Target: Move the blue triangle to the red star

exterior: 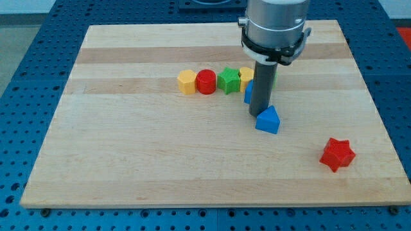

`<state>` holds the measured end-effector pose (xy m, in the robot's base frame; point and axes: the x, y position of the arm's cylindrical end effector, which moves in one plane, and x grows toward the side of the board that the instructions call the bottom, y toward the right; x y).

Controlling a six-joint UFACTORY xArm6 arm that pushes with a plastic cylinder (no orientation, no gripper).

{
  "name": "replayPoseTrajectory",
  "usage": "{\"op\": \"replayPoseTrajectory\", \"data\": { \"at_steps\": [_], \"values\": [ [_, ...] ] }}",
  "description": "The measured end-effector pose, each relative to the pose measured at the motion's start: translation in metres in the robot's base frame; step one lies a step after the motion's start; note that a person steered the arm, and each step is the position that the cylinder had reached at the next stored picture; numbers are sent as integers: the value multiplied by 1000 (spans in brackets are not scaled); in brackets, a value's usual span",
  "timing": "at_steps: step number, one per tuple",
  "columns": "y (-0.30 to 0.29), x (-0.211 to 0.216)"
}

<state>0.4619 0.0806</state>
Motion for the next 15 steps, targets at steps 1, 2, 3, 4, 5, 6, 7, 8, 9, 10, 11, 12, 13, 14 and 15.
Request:
{"op": "replayPoseTrajectory", "data": {
  "at_steps": [1,2,3,4,5,6,7,8,9,10,11,12,13,14,15],
  "values": [
    [-13,1],
    [-29,11],
    [-19,15],
    [9,15],
    [34,15],
    [54,17],
    [74,21],
    [94,28],
    [108,31],
    [106,16],
    [64,-5],
    [16,-3],
    [-1,13],
    [0,17],
    [19,17]
  ]
}}
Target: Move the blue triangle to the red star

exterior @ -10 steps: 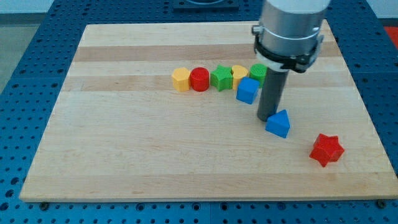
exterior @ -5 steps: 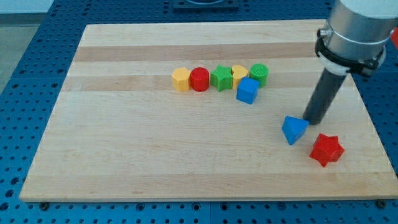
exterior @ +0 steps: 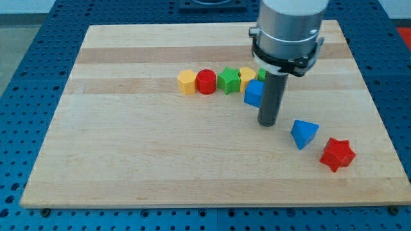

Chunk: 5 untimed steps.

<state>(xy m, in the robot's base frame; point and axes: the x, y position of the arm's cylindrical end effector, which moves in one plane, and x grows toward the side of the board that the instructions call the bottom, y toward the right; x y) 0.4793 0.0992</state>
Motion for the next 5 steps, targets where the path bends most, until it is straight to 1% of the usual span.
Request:
{"op": "replayPoseTrajectory", "data": {
  "at_steps": [5],
  "values": [
    [61,30]
  ]
}}
